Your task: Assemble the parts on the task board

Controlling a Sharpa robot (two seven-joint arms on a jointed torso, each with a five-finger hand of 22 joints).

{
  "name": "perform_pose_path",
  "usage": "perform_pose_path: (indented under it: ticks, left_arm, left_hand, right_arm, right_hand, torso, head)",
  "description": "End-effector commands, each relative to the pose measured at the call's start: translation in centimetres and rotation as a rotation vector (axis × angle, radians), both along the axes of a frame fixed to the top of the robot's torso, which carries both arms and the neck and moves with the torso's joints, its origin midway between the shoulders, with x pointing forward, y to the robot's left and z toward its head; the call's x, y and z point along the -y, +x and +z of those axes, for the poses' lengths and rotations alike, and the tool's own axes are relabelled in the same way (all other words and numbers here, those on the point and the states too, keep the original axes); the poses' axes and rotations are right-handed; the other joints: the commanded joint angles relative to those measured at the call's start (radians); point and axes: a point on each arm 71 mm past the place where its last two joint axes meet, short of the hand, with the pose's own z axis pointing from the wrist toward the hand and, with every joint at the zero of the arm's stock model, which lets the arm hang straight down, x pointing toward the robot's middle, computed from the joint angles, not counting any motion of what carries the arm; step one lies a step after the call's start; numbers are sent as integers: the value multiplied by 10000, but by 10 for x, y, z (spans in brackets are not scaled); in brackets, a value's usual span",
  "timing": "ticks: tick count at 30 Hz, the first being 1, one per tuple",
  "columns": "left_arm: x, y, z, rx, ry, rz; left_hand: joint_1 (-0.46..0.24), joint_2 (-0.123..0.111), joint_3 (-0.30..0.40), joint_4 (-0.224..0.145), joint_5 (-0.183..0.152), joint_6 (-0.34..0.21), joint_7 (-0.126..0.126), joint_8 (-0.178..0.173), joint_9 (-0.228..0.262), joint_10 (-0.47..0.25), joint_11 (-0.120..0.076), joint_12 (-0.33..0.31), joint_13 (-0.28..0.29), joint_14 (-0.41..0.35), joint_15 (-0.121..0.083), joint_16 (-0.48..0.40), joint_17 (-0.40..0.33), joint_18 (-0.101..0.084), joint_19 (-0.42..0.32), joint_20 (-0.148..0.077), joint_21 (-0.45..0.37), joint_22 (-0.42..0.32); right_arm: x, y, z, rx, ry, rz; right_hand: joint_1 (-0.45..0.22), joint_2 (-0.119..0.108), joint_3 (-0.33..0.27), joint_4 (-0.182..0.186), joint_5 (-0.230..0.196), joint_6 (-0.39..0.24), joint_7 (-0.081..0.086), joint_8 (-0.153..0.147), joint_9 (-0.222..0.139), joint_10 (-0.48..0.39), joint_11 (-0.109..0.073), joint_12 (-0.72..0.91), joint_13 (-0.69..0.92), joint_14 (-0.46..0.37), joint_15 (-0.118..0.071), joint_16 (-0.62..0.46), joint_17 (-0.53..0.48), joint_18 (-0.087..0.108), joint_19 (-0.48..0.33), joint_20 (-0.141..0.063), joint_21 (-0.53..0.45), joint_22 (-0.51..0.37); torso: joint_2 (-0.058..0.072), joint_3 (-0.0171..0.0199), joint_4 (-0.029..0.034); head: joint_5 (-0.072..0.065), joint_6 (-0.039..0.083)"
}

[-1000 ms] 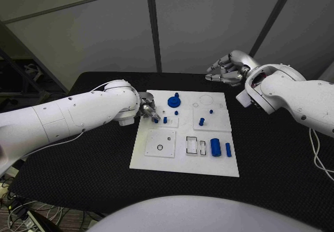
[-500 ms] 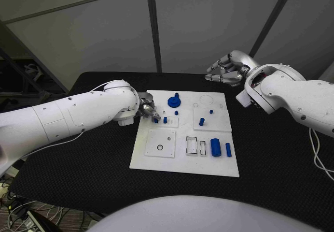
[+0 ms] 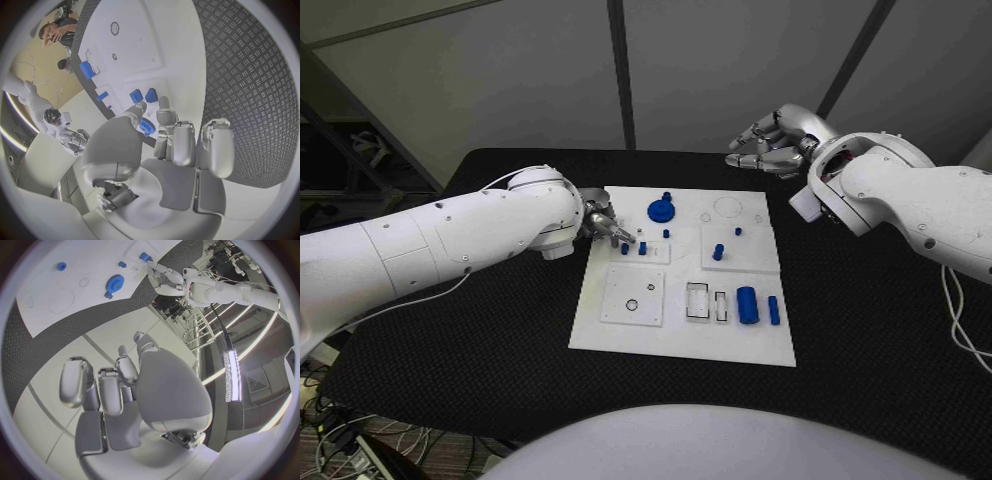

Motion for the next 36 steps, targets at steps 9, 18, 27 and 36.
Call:
perform_pose_path:
  ticks: [9, 18, 27, 36]
  left_arm:
    - [2, 6, 11, 674, -1756, 705]
    - [8, 12, 28, 2534, -3840, 586]
    - [44, 6, 36, 5473, -3187, -2476]
    - [63, 5, 25, 5794, -1694, -4130]
  left_hand:
    - [248, 215, -624, 296, 6, -201, 85, -35, 7, -390, 55, -402, -464, 652, 2, -5, 1382, -139, 4, -70, -340, 1330]
    - [1831, 239, -1307, 49, 0, -2173, 1082, -925, -582, -4104, 1100, -3282, -2786, -2889, 946, -6860, -3033, 1001, -4868, 634, -7576, -3582]
    - [4177, 76, -404, -777, 51, -1973, 879, -1613, -1940, -4214, 1188, -4985, -4842, -3578, 1026, -6745, -4386, 1188, -4668, 966, -8712, -4377]
    - [4151, -206, 259, -708, -1149, -1400, 659, -2013, -2662, -3850, 1057, -5798, -5913, -2261, 884, -3888, -3459, 1083, -3555, 738, -7138, -3086]
  right_arm:
    - [0, 1, 1, 72, -15, 51]
    - [2, 2, 1, 81, -20, 19]
    - [1, 2, -1, 81, 2, 46]
    - [-1, 2, -3, 37, -3, 99]
  right_hand:
    - [-65, 5, 2, 70, 62, -86, -10, 52, -9, -52, -9, -65, -9, 779, -41, -53, 1532, 130, -73, -31, -47, -9]
    - [-72, -1, -3, 74, 66, -100, -8, 47, -12, -65, -8, -78, -21, 778, -40, -58, 1526, 130, -74, -31, -51, -12]
    - [-29, 24, 42, 70, 166, -86, -16, 73, -7, -536, -19, -673, -608, 681, -49, -301, 1189, 220, -307, -37, -313, -455]
    - [-7, 31, 63, 65, 192, -84, -20, 82, -6, -604, -24, -777, -711, 673, -55, -324, 1167, 227, -329, -41, -348, -501]
  torso:
    - [-13, 7, 16]
    - [-4, 15, -14]
    - [3, 3, -23]
    - [13, 5, -17]
  head:
    - [-1, 1]
    - [-94, 10]
    - [-156, 88]
    - [-220, 135]
